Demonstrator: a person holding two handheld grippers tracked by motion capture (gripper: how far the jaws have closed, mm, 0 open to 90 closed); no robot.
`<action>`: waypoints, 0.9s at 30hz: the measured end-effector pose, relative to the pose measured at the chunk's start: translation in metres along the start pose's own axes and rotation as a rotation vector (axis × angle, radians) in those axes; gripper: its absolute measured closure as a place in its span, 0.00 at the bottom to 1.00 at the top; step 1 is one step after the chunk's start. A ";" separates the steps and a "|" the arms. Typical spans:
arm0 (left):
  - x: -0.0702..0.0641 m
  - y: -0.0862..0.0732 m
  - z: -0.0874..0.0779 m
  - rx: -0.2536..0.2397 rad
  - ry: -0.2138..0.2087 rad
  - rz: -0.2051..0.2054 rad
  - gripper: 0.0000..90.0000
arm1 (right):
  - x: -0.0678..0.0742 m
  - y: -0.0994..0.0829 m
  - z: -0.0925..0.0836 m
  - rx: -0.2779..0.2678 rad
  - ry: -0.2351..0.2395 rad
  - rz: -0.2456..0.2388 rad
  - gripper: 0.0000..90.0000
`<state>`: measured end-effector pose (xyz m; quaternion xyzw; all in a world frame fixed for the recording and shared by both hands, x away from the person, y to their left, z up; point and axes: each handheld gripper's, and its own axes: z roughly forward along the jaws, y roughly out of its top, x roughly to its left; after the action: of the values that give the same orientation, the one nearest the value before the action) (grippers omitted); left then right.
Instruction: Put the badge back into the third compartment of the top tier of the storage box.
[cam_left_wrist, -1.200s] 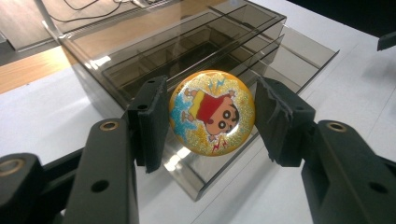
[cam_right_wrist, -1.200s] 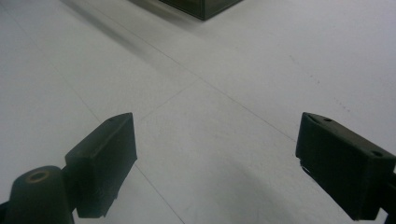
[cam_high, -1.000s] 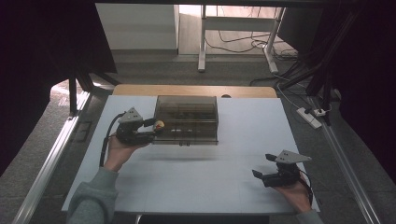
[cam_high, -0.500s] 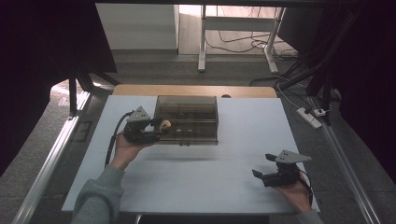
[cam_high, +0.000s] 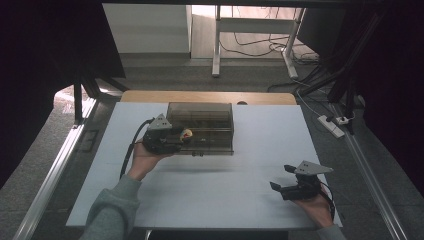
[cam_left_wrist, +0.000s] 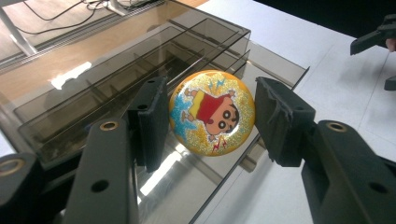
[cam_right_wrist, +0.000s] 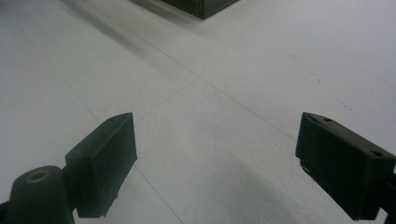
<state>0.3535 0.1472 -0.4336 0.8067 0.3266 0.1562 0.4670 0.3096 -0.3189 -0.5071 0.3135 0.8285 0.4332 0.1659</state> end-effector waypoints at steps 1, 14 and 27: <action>-0.001 0.001 0.001 0.000 -0.002 0.003 0.52 | 0.000 0.000 0.000 0.000 -0.001 -0.001 0.13; -0.010 0.012 0.019 0.008 -0.027 0.029 0.52 | -0.001 0.000 -0.002 -0.025 0.017 0.024 0.13; -0.018 0.019 0.033 0.022 -0.044 0.041 0.52 | -0.001 -0.001 -0.001 -0.012 0.009 0.016 0.13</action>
<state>0.3659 0.1066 -0.4339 0.8217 0.3014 0.1444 0.4617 0.3096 -0.3204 -0.5070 0.3172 0.8240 0.4411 0.1606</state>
